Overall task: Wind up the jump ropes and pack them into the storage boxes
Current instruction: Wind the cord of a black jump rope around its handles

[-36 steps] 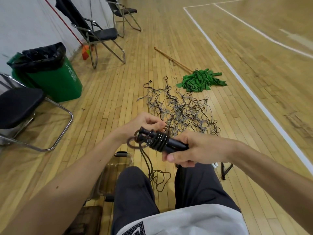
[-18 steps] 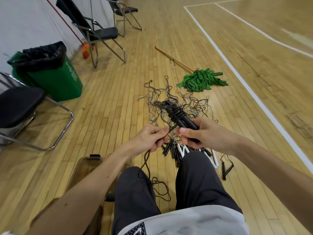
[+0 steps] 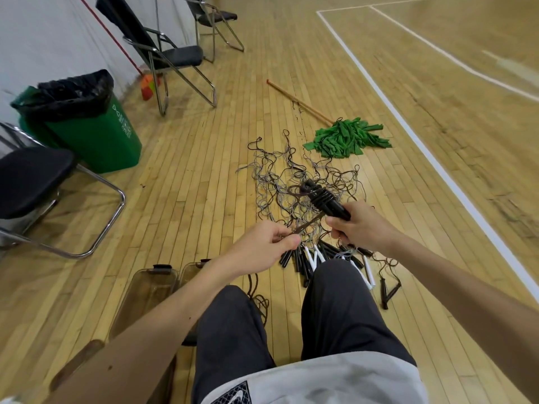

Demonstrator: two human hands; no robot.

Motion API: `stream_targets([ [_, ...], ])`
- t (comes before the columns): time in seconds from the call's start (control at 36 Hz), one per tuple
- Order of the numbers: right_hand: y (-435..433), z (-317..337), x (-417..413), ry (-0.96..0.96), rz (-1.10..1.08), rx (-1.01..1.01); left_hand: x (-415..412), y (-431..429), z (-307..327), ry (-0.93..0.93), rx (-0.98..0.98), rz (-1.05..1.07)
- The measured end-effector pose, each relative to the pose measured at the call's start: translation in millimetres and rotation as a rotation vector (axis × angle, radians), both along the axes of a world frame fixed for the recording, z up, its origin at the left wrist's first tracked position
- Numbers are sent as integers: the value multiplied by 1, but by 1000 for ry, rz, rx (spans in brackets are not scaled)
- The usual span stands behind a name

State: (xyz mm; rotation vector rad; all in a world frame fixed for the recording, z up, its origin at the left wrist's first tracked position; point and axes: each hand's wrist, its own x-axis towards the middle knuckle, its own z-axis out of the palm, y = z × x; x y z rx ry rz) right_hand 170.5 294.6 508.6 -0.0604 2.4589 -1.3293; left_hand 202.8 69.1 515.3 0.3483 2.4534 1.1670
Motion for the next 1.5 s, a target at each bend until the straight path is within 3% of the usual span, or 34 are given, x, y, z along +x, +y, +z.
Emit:
stream_targets([
  [0.19,9,-24,-9,-24,-48,118,4,0,1,226,-342,-105],
  [0.42,6,-17,-2,-165,10,56,-1,9,30,612,-689,-241],
  [0.61,0,-3,10,-352,193,45,-9,0,73,811,-598,-447],
  [0.78,-7,20,19,-485,349,51,-18,-16,92,888,-537,-500],
  [0.94,-26,36,30,-554,576,134,-21,-4,103,797,-425,-545],
  [1.31,-40,53,56,-325,762,133,-45,-5,83,482,-225,-334],
  [1.5,-39,50,62,-237,811,42,-47,-10,66,209,125,-221],
])
